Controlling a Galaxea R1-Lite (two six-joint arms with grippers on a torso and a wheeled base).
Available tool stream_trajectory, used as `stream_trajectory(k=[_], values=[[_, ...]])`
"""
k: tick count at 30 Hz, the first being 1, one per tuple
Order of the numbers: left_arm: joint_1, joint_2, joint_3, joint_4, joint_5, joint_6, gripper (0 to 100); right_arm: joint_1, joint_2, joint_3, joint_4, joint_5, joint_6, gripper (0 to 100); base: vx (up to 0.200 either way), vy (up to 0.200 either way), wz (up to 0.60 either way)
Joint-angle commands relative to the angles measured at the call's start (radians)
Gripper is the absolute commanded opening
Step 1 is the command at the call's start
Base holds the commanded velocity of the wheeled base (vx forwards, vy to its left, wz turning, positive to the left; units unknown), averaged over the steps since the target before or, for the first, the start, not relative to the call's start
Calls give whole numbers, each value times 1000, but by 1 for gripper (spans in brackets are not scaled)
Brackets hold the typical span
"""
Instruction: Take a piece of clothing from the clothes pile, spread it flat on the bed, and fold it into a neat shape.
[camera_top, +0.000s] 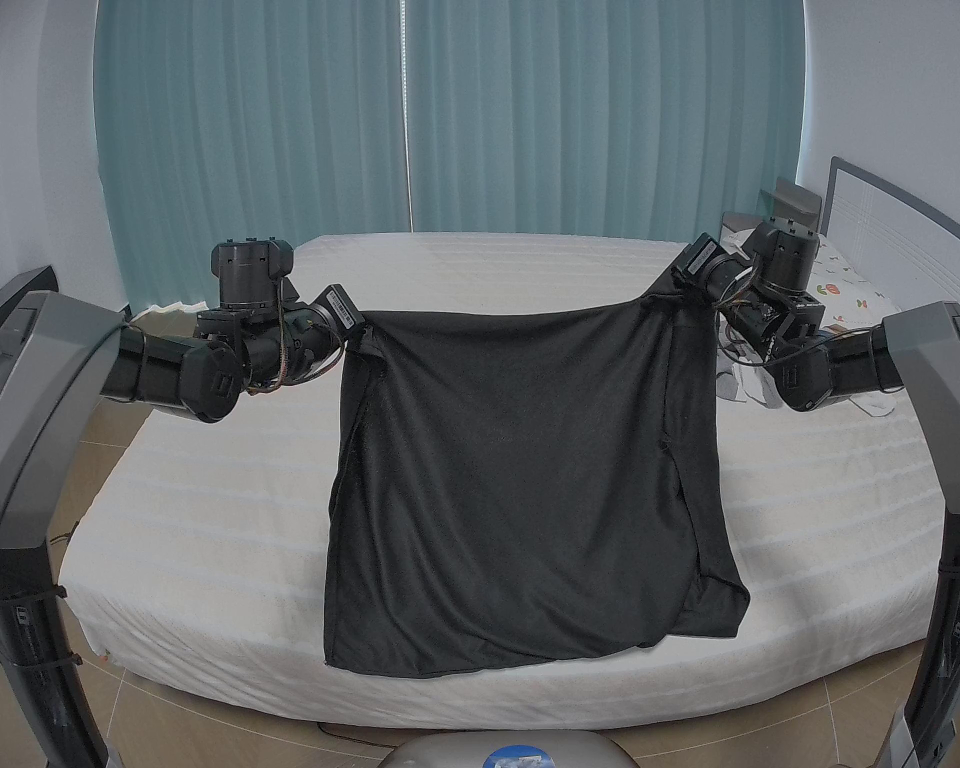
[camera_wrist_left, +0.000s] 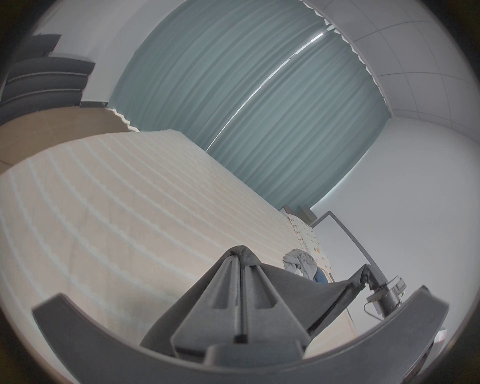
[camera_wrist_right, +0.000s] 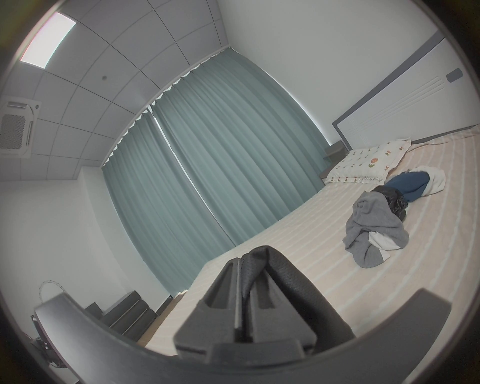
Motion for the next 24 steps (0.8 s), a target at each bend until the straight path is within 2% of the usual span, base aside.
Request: stream_trajectory(k=[1,8,24], values=[[6,127,-90,-3,17,-58,0,-19,89,-19,-1,-17,6,0,0,0,0],[4,133,-79,5,30,-70,0,-31,115,-8,-32,-28,6,0,0,0,0],[0,141,-82,34,33,-64,0,-24,156,-8,-30,-21,-2,0,188,0,0]])
